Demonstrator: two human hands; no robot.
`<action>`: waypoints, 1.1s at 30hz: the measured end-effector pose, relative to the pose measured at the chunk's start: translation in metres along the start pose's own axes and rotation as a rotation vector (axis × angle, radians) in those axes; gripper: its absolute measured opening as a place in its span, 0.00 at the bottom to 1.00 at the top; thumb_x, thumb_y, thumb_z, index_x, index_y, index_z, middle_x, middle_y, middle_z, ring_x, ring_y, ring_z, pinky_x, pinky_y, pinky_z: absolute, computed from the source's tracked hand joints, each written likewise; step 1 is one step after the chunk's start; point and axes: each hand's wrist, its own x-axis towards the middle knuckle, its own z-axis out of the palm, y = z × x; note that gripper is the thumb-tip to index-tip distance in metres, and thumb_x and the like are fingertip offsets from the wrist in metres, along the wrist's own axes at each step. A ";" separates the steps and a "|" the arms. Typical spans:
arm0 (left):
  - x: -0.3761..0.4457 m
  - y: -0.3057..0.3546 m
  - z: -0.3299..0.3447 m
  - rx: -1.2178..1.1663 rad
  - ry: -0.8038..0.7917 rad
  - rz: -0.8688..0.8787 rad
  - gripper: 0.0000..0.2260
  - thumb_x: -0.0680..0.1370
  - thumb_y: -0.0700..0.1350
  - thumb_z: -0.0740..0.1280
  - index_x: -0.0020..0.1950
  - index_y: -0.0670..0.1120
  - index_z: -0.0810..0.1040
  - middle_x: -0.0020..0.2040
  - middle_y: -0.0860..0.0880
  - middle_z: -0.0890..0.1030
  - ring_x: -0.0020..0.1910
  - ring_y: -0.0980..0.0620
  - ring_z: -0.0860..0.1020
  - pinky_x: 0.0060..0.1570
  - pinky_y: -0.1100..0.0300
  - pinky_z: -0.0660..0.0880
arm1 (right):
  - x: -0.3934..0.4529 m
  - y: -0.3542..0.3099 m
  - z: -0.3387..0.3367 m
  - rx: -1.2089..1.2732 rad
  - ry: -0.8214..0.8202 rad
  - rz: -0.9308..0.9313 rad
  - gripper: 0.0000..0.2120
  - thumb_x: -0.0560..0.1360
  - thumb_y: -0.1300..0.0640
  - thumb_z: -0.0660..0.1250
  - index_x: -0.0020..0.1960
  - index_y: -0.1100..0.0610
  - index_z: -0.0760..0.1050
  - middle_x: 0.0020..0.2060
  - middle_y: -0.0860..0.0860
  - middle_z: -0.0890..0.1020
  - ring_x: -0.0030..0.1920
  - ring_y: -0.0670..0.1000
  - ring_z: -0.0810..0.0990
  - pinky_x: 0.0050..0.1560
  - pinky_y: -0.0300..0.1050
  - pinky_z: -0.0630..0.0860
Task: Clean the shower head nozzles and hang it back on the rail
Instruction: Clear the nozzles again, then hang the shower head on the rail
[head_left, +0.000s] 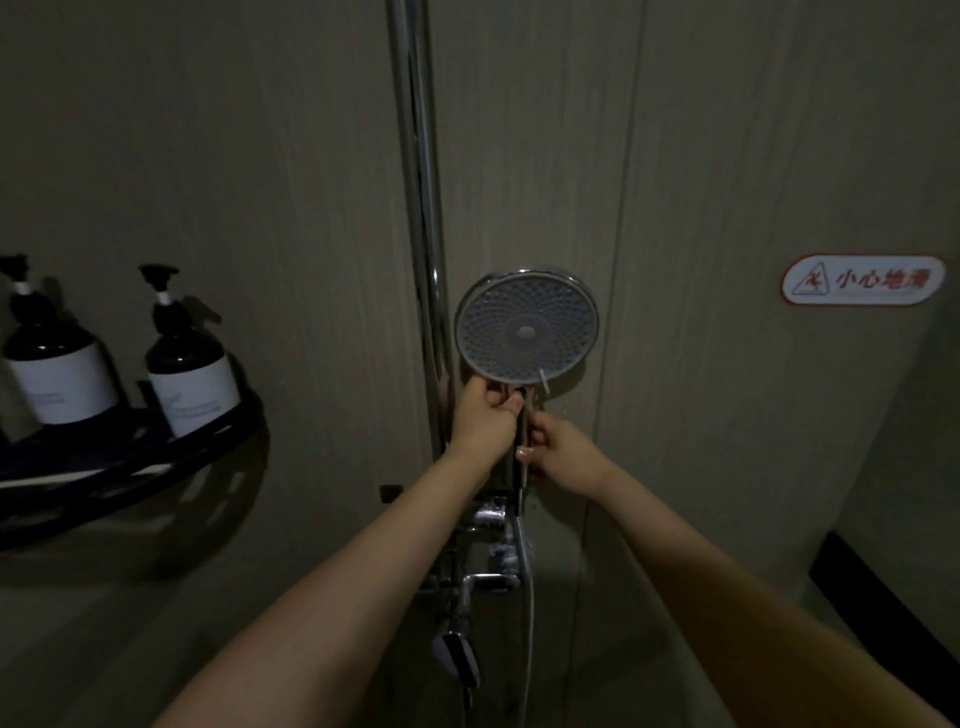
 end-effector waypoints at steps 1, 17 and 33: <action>0.001 0.001 -0.001 -0.009 0.025 0.002 0.13 0.78 0.32 0.60 0.62 0.37 0.71 0.38 0.50 0.74 0.40 0.54 0.74 0.41 0.68 0.70 | 0.001 -0.002 0.000 -0.010 -0.011 -0.005 0.22 0.74 0.76 0.60 0.67 0.68 0.65 0.39 0.45 0.75 0.33 0.28 0.75 0.36 0.23 0.70; -0.011 0.011 -0.006 0.004 -0.027 0.084 0.07 0.78 0.35 0.60 0.51 0.45 0.73 0.51 0.44 0.78 0.53 0.49 0.76 0.59 0.55 0.72 | 0.004 -0.013 0.010 0.204 0.036 -0.092 0.21 0.71 0.80 0.59 0.55 0.59 0.69 0.38 0.44 0.80 0.34 0.31 0.79 0.38 0.25 0.73; -0.088 -0.104 0.001 -0.140 0.046 -0.435 0.09 0.80 0.38 0.60 0.40 0.42 0.75 0.35 0.46 0.76 0.31 0.54 0.74 0.29 0.67 0.72 | 0.008 -0.011 0.016 0.216 0.099 0.024 0.11 0.73 0.69 0.67 0.42 0.56 0.68 0.42 0.59 0.77 0.34 0.43 0.81 0.46 0.44 0.78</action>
